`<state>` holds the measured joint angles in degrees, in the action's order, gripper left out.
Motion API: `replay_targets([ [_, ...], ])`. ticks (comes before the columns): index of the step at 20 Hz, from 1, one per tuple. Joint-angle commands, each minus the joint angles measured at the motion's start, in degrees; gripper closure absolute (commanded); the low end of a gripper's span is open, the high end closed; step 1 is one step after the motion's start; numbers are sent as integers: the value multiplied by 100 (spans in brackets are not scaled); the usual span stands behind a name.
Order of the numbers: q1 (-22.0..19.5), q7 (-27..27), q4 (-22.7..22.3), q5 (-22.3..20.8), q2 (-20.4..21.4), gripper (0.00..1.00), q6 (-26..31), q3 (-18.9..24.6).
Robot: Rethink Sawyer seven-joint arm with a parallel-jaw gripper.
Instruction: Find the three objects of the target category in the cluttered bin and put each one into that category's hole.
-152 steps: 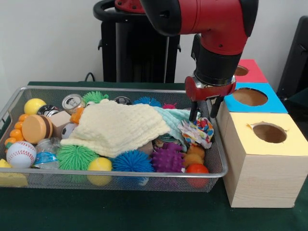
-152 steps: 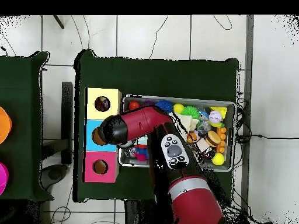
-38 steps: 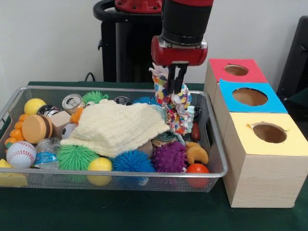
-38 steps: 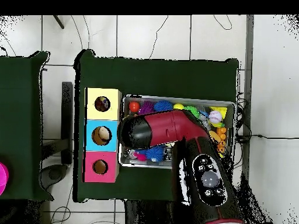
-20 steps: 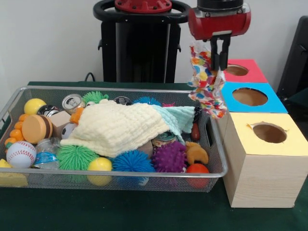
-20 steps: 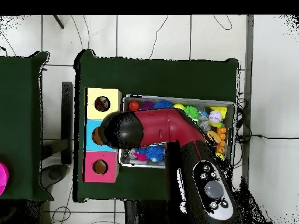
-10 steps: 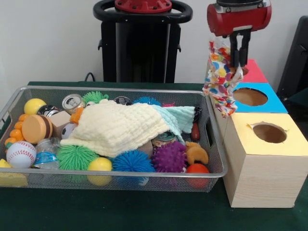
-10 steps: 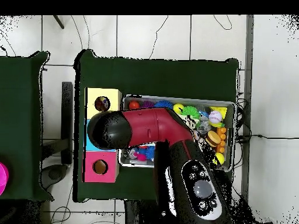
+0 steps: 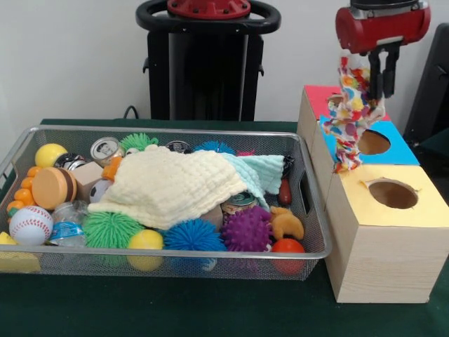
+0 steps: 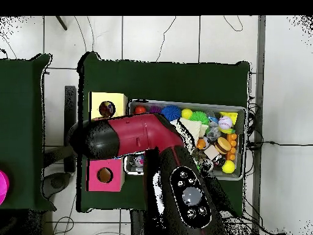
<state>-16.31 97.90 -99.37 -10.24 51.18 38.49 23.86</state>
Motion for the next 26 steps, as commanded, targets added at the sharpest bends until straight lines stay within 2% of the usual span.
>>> replay_targets([
  [1,209,878,145,45,-296,100,-459,-103],
  [14,369,833,211,143,-126,100,-309,-287],
  [19,518,840,482,-165,-131,100,-395,-537],
  [22,535,823,548,-256,-95,100,-607,-614],
  [26,502,748,415,-295,18,100,-909,-633],
])
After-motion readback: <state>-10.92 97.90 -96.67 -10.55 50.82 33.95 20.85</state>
